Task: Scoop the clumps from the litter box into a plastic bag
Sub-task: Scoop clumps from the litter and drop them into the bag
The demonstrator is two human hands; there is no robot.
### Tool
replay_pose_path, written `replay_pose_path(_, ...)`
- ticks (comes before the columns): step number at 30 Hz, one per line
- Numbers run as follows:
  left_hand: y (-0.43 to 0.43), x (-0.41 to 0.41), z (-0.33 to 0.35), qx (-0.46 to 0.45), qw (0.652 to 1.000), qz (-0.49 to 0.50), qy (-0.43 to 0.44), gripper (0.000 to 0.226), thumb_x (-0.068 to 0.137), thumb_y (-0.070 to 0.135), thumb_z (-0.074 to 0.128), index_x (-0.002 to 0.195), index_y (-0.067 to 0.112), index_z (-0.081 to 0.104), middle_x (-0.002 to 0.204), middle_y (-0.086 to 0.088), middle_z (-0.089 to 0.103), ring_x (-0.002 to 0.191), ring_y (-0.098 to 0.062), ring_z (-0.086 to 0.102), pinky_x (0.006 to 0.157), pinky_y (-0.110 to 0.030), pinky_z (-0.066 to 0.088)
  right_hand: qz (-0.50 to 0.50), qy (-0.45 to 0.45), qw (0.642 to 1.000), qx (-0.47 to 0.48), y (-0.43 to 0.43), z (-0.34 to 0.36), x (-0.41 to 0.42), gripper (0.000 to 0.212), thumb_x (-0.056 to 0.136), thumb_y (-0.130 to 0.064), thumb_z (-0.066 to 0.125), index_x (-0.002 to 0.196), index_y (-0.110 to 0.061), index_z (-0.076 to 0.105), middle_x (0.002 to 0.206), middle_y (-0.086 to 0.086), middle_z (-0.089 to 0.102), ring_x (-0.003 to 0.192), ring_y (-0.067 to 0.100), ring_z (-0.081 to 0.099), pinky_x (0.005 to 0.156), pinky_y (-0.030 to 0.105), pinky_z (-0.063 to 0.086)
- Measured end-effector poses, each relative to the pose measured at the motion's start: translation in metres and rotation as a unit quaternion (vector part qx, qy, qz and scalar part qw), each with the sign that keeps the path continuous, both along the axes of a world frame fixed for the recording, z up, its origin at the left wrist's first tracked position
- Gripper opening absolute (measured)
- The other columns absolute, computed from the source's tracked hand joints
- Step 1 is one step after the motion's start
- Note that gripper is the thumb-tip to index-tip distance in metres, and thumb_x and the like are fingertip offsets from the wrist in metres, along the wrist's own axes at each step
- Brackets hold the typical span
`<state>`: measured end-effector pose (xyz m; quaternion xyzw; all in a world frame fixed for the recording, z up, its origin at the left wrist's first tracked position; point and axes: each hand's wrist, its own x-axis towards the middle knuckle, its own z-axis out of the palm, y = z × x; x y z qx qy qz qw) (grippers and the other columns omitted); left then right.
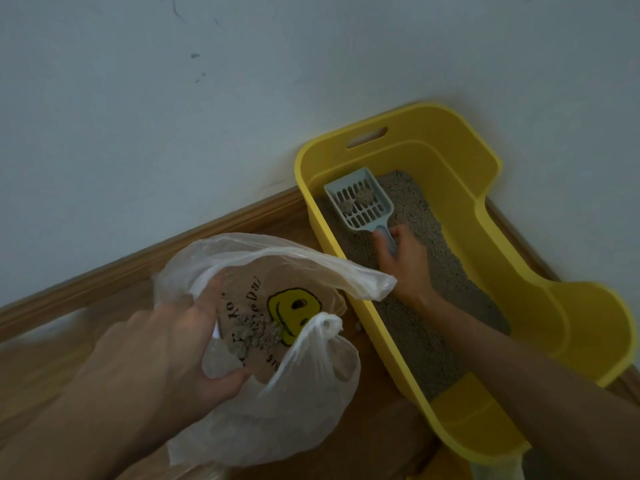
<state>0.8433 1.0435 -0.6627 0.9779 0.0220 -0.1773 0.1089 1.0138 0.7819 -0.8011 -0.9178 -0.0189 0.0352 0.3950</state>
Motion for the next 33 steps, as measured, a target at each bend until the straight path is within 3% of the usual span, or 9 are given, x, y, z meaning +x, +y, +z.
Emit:
replay_pose_path(7,-0.001,0.003,-0.004,-0.009,1.000,-0.003,-0.005,0.106,0.050,0.088,0.036,0.132,0.043,-0.014,0.078,0.017,0.046,0.082,-0.013,0.059,0.070,-0.035,0.053,-0.004,0.031,0.999,0.035,-0.021,0.009,-0.019,0.024,0.099,-0.034,0.049,0.095,-0.012,0.055,0.075,0.003,0.059,0.059,0.013,0.053,0.051,0.033,0.042)
replay_pose_path(14,-0.005,0.003,-0.006,-0.026,0.999,-0.003,-0.022,0.101,0.043,0.088,0.026,0.127,0.047,-0.012,0.074,0.015,0.050,0.078,-0.016,0.061,0.067,-0.038,0.053,0.030,0.023,0.999,0.007,-0.048,0.025,-0.038,0.016,0.099,-0.029,0.050,0.098,-0.014,0.055,0.067,-0.002,0.057,0.047,0.000,0.051,0.037,0.014,0.036)
replay_pose_path(19,-0.003,0.001,-0.010,-0.016,0.999,-0.013,-0.048,0.105,0.047,0.089,0.030,0.134,0.044,-0.006,0.072,0.013,0.056,0.073,-0.017,0.064,0.058,-0.036,0.052,0.018,0.049,0.998,0.024,-0.061,0.027,-0.047,0.018,0.099,-0.033,0.048,0.097,-0.016,0.054,0.070,0.002,0.059,0.047,0.004,0.050,0.037,0.017,0.038)
replay_pose_path(29,-0.002,0.000,-0.008,-0.011,1.000,-0.004,-0.029,0.110,0.045,0.091,0.026,0.132,0.049,-0.026,0.077,0.013,0.056,0.075,-0.012,0.061,0.064,-0.034,0.054,0.012,0.033,0.999,0.023,-0.062,0.042,-0.054,0.018,0.098,-0.032,0.049,0.097,-0.015,0.055,0.072,0.004,0.059,0.048,0.004,0.049,0.038,0.019,0.038)
replay_pose_path(33,0.004,0.000,-0.010,-0.022,0.999,0.003,-0.028,0.111,0.044,0.092,0.032,0.135,0.047,-0.013,0.072,0.014,0.055,0.070,-0.015,0.062,0.061,-0.037,0.055,0.013,0.034,0.999,0.038,-0.063,0.050,-0.056,0.017,0.098,-0.031,0.048,0.098,-0.015,0.055,0.072,0.003,0.060,0.047,0.005,0.048,0.037,0.018,0.039)
